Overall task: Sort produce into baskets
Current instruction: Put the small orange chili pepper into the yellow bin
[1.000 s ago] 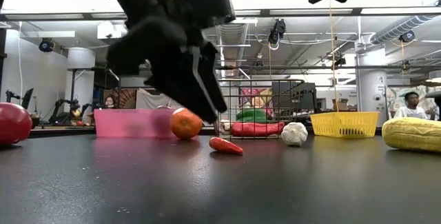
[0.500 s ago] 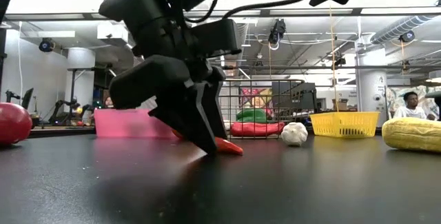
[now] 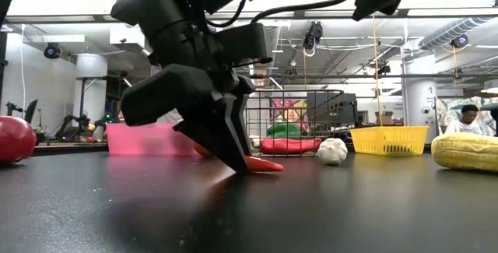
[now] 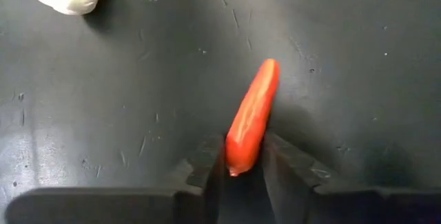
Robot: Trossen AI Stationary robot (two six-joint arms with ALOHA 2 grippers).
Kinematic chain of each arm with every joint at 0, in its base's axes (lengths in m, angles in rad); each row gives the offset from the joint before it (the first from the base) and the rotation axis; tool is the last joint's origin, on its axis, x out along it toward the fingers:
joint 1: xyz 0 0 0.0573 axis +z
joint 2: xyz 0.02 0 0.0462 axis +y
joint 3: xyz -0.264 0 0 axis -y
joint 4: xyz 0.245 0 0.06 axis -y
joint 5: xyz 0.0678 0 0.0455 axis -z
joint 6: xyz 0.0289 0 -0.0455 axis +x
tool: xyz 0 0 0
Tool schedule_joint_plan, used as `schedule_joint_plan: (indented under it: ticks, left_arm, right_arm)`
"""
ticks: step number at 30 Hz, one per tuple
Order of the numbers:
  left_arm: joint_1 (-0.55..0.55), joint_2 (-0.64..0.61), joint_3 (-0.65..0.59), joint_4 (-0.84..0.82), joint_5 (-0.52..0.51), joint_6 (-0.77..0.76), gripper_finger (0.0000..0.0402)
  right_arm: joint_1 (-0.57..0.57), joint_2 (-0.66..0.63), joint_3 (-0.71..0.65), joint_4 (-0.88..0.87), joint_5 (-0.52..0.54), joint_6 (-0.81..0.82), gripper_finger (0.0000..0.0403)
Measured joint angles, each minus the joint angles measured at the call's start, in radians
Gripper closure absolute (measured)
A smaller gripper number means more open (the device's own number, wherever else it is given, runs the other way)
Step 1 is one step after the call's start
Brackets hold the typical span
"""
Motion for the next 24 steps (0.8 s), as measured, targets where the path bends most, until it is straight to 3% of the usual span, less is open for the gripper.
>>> schedule_joint_plan:
  ticks: [9, 18, 24]
  left_arm:
    - [0.001, -0.017, -0.003, -0.005, -0.033, 0.0, 0.0364]
    - [-0.001, -0.079, -0.005, 0.066, -0.036, 0.009, 0.0366]
    - [-0.019, -0.159, -0.048, 0.216, -0.105, 0.05, 0.0366]
  right_arm:
    - [0.015, -0.003, -0.036, 0.072, 0.008, -0.026, 0.0269]
    - [0.109, -0.003, -0.146, 0.314, 0.1, -0.13, 0.0266]
    - [0.177, -0.003, -0.248, 0.53, 0.174, -0.212, 0.027]
